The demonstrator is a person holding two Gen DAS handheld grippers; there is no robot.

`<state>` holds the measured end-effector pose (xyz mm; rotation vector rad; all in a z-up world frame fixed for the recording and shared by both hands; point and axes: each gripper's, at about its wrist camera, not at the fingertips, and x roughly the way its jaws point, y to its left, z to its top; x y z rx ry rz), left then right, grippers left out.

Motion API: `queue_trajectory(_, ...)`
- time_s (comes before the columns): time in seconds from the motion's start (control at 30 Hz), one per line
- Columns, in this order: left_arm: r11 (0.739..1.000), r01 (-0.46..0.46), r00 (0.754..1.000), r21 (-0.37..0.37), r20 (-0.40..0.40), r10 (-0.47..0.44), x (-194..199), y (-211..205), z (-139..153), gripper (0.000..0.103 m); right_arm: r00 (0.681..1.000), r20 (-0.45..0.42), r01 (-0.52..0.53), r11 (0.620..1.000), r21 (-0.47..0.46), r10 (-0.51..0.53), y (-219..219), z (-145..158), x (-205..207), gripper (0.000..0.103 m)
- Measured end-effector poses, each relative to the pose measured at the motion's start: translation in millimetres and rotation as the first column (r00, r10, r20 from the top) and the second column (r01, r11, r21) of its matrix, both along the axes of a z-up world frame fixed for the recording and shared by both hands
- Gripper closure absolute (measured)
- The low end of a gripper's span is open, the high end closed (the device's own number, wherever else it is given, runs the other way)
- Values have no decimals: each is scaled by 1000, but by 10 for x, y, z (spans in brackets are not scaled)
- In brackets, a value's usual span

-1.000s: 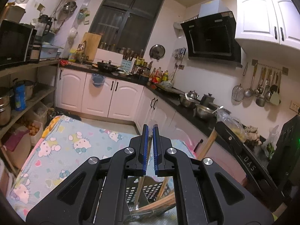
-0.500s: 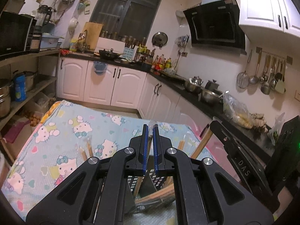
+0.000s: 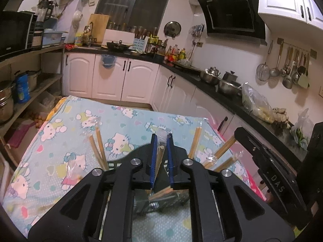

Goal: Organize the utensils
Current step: 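Lower the chopstick into the caddy and open both grippers, then withdraw both open grippers back from the caddy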

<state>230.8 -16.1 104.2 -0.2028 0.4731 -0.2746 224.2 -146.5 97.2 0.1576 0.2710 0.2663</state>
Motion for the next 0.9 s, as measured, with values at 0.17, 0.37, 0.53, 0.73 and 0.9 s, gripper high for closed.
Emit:
queue_trajectory(0.17,1000,7,1000,21,-29,-7,-88,4,-15,84,999,-38,3,1000,0,-3,-29,-17,-91,91)
queue_trajectory(0.37,999,13,998,35,-56,-11,-176,23,-26,74,997,-75,-2,1000,-21,0,-31,-21,-206,82)
queue_trajectory(0.53,999,11,997,42,-72,-8,-272,47,-19,65,995,-102,-1,999,-36,-2,-24,-25,-296,77)
queue_trajectory(0.73,999,15,996,38,-83,-12,-420,89,-10,50,992,-123,-1,999,-37,-3,-64,-50,-436,68)
queue_trajectory(0.9,999,12,995,38,-98,-8,-546,116,-53,39,989,-145,-5,999,-48,-2,-73,-114,-580,62)
